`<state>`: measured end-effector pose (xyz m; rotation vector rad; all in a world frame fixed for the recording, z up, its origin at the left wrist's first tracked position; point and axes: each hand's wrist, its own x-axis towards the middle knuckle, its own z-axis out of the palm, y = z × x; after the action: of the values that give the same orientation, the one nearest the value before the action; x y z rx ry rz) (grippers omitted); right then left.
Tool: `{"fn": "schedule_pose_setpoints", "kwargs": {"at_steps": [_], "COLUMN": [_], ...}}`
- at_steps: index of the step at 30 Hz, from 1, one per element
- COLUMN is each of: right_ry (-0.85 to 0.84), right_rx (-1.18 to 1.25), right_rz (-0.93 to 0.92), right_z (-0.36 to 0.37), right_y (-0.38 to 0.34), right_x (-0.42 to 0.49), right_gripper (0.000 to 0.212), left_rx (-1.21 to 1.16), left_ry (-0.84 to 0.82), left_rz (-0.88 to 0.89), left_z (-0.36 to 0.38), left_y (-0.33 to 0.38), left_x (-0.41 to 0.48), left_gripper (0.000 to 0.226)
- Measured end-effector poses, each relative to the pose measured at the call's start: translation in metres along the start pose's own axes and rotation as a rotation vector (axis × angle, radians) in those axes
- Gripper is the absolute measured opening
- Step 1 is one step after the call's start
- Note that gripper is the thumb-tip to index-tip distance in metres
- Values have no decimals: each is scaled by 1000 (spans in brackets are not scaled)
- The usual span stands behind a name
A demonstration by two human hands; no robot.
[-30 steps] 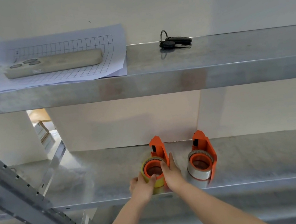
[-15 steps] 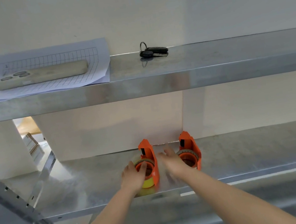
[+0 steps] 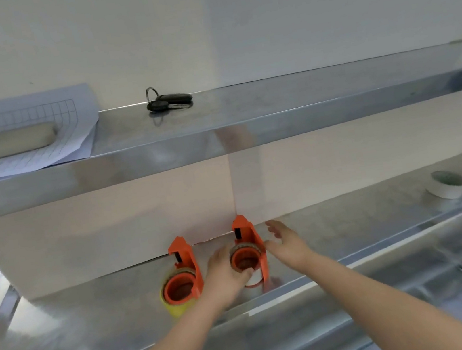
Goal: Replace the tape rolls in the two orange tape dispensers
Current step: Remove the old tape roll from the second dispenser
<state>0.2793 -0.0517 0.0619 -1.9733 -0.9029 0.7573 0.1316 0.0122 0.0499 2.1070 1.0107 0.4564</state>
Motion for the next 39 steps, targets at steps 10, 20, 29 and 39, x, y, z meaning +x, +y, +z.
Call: {"fn": "schedule_pose_setpoints", "kwargs": {"at_steps": [10, 20, 29, 39], "right_ry": [-148, -87, -131, -92], "right_rx": [32, -37, -126, -568], "right_rz": [156, 10, -52, -603], "right_z": [35, 35, -10, -7], "right_y": [21, 38, 58, 46], "right_x": [10, 22, 35, 26], "right_gripper": [53, 34, 33, 84], "left_rx": [-188, -360, -355, -331], "left_ry": [0, 115, 118, 109], "left_rz": [-430, -299, -304, -161], "left_z": [43, 52, 41, 47], "left_y": [-23, -25, -34, -28], "left_x": [21, 32, 23, 16], "left_gripper": [115, 66, 71, 75]}}
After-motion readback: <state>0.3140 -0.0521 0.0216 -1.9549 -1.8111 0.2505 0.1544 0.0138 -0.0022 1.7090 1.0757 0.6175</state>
